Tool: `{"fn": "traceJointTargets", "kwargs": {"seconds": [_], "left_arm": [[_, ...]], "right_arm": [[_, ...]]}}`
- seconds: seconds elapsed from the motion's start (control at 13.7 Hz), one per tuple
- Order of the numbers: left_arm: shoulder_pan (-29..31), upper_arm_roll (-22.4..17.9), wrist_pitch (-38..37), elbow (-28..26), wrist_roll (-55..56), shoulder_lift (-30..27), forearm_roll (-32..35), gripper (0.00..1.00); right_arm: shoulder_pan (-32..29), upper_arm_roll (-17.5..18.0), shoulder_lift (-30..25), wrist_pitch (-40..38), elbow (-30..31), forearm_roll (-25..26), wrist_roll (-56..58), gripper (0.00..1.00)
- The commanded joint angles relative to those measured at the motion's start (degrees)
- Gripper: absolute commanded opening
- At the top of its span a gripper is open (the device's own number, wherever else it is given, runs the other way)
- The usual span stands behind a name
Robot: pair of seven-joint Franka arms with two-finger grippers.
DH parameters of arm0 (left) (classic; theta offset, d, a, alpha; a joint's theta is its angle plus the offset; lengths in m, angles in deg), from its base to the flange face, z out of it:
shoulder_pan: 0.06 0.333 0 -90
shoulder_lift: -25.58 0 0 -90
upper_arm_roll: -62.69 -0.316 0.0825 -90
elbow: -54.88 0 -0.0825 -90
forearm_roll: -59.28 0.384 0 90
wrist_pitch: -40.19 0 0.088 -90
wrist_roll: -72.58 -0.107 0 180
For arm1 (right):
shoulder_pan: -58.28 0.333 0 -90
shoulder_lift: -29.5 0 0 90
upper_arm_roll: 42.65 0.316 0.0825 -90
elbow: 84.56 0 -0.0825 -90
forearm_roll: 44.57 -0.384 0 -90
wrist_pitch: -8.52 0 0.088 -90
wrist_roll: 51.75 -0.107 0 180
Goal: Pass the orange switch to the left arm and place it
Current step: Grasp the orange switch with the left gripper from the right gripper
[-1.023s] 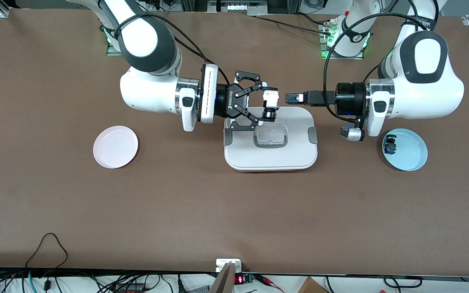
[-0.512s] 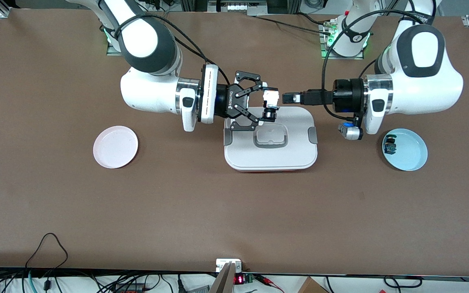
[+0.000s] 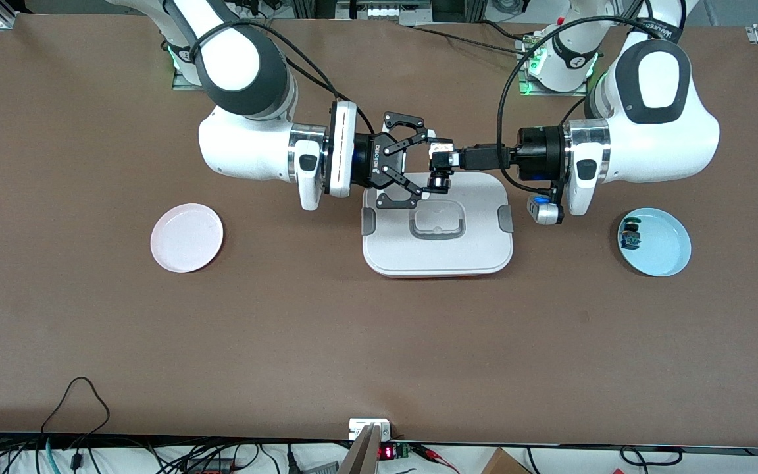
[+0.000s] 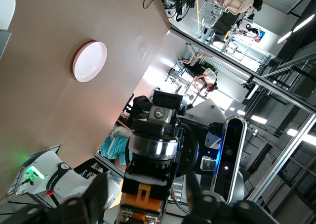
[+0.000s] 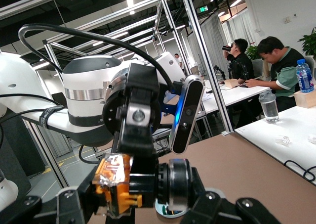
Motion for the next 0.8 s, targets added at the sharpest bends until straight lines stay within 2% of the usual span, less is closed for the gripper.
{"fn": "traceJointTargets", "kwargs": {"seconds": [0.0, 0.07, 0.15, 0.29, 0.37, 0.44, 0.51, 0.73], "left_arm": [[0.0, 0.2, 0.8, -0.1, -0.8, 0.2, -1.8, 0.45], [0.2, 0.2, 0.5, -0.1, -0.8, 0.2, -1.7, 0.20], [0.5, 0.1, 0.2, 0.3, -1.1, 0.3, -1.3, 0.02], [0.6, 0.0, 0.2, 0.5, -2.6, 0.4, -1.3, 0.00], [0.6, -0.1, 0.2, 0.6, -3.6, 0.4, -1.3, 0.00], [0.6, -0.1, 0.3, 0.7, -4.0, 0.4, -1.3, 0.00], [0.6, -0.2, 0.2, 0.7, -4.0, 0.4, -1.3, 0.00], [0.6, -0.3, 0.2, 0.7, -3.8, 0.4, -1.1, 0.00]], "right_arm": [[0.8, -0.6, 0.1, 0.7, -0.7, -1.5, 1.4, 0.09], [0.9, -0.6, 0.1, 0.8, -0.7, -1.5, 1.4, 0.09], [0.9, -0.7, 0.1, 0.7, -0.7, -1.5, 1.4, 0.09], [1.3, -0.7, 0.0, 0.9, -0.7, -1.5, 1.5, 0.10], [1.6, -0.8, 0.0, 0.9, -0.7, -1.5, 1.6, 0.18], [1.8, -0.8, -0.1, 1.1, -0.7, -1.6, 1.7, 0.68], [2.0, -0.8, -0.2, 1.4, -0.6, -1.6, 1.7, 1.00], [2.0, -0.7, -0.3, 1.6, -0.5, -2.2, 1.6, 1.00]]}}
